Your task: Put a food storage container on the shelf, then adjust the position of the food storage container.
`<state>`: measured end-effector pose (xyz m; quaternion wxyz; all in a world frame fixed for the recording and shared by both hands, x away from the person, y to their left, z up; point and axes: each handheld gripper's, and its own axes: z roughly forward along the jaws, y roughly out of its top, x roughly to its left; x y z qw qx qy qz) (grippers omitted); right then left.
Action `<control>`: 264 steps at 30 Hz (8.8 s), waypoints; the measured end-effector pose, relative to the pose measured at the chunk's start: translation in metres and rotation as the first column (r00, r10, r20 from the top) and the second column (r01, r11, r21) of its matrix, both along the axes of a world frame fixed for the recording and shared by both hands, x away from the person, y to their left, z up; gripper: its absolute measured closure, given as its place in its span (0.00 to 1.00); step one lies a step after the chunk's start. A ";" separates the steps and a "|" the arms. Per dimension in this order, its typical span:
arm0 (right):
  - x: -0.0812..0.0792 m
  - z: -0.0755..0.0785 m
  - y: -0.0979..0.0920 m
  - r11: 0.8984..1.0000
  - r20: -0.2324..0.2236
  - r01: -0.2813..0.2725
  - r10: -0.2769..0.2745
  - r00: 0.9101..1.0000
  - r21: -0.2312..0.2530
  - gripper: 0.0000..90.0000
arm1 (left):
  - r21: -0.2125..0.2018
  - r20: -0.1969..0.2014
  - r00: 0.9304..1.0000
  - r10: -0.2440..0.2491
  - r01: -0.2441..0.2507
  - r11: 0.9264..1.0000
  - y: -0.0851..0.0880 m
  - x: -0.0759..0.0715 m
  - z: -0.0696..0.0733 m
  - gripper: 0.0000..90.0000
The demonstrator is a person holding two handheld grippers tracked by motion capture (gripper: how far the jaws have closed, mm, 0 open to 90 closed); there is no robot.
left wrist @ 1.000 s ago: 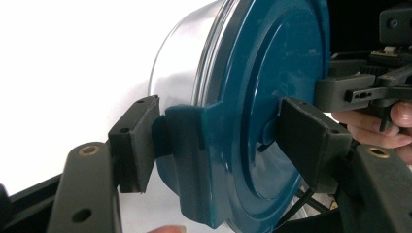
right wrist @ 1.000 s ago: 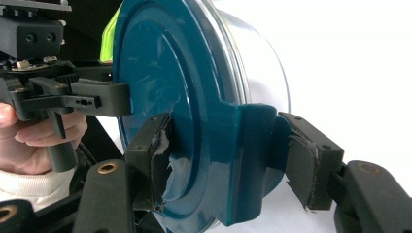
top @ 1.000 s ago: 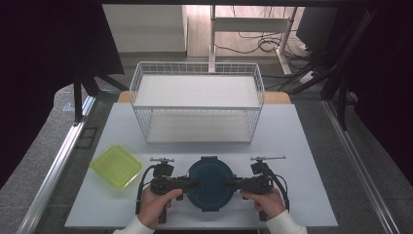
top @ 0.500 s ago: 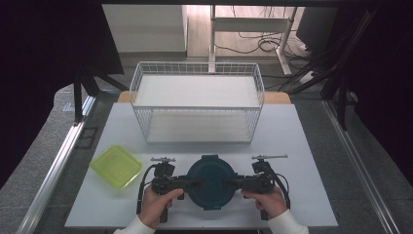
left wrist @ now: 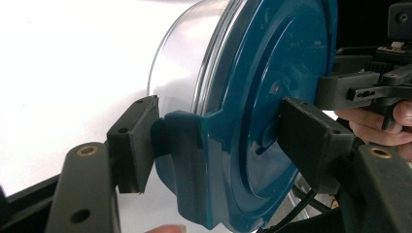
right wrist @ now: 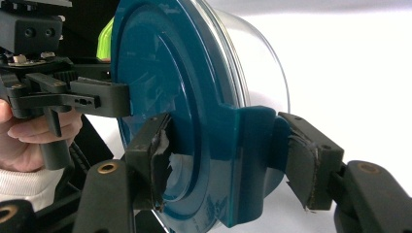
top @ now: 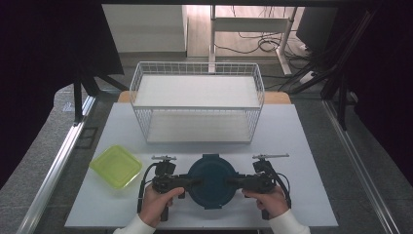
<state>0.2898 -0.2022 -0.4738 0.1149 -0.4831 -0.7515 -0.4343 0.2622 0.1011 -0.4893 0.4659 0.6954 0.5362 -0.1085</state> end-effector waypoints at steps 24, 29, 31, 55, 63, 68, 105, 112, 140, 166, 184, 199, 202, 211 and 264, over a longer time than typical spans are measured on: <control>0.014 0.033 0.003 1.000 0.058 0.012 -0.011 0.998 -0.011 0.44 | -0.002 0.040 0.999 -0.010 0.010 1.000 0.003 0.020 0.032 0.36; 0.019 0.041 0.008 1.000 0.073 0.008 -0.008 0.997 -0.004 0.44 | -0.001 0.053 0.999 -0.003 0.004 1.000 0.009 0.025 0.040 0.36; 0.022 0.046 0.012 1.000 0.079 0.005 -0.004 0.997 -0.005 0.44 | -0.001 0.056 0.998 -0.003 0.003 1.000 0.011 0.026 0.043 0.36; 0.039 0.089 0.024 0.999 0.108 0.004 -0.007 0.994 0.033 0.44 | 0.021 0.098 0.995 0.014 -0.016 1.000 0.024 0.041 0.096 0.36; 0.052 0.113 0.029 0.999 0.125 0.006 -0.010 0.992 0.037 0.44 | 0.022 0.122 0.992 0.013 -0.016 1.000 0.030 0.054 0.120 0.36; 0.059 0.130 0.034 0.999 0.131 0.004 -0.008 0.991 0.035 0.44 | 0.015 0.127 0.992 0.021 -0.023 1.000 0.035 0.060 0.135 0.36; 0.134 0.216 0.058 0.999 0.155 0.012 -0.018 0.988 0.041 0.44 | 0.003 0.140 0.990 0.023 -0.023 1.000 0.058 0.137 0.218 0.36; 0.154 0.220 0.057 0.998 0.145 0.022 -0.029 0.989 0.051 0.45 | 0.001 0.124 0.992 0.021 -0.021 1.000 0.058 0.158 0.222 0.36; 0.212 0.176 0.053 0.988 -0.033 0.119 -0.116 0.993 0.103 0.41 | -0.065 0.027 0.994 0.104 -0.102 0.993 0.054 0.216 0.178 0.34; 0.203 0.174 0.059 0.964 0.101 0.265 -0.263 0.960 -0.003 0.10 | -0.039 0.190 0.952 0.240 -0.237 0.971 0.054 0.207 0.178 0.26; 0.097 0.165 0.014 0.991 0.415 0.131 -0.110 0.903 -0.024 0.18 | 0.109 0.369 0.929 0.039 -0.085 0.990 0.057 0.081 0.165 0.29; 0.025 0.090 -0.004 0.991 0.465 0.063 -0.002 0.885 -0.117 0.27 | 0.215 0.388 0.920 -0.061 -0.026 0.976 0.058 0.004 0.090 0.29; 0.019 0.073 -0.004 0.987 0.436 0.052 0.018 0.900 -0.150 0.27 | 0.237 0.371 0.927 -0.060 -0.032 0.971 0.061 -0.005 0.073 0.29; 0.002 0.028 -0.001 0.974 0.372 0.009 0.078 0.925 -0.227 0.27 | 0.282 0.301 0.954 -0.014 -0.075 0.956 0.071 -0.020 0.026 0.27; 0.002 0.003 -0.004 0.952 0.328 0.024 0.081 0.941 -0.304 0.27 | 0.466 0.320 0.930 0.179 -0.319 0.825 0.206 0.010 0.057 0.43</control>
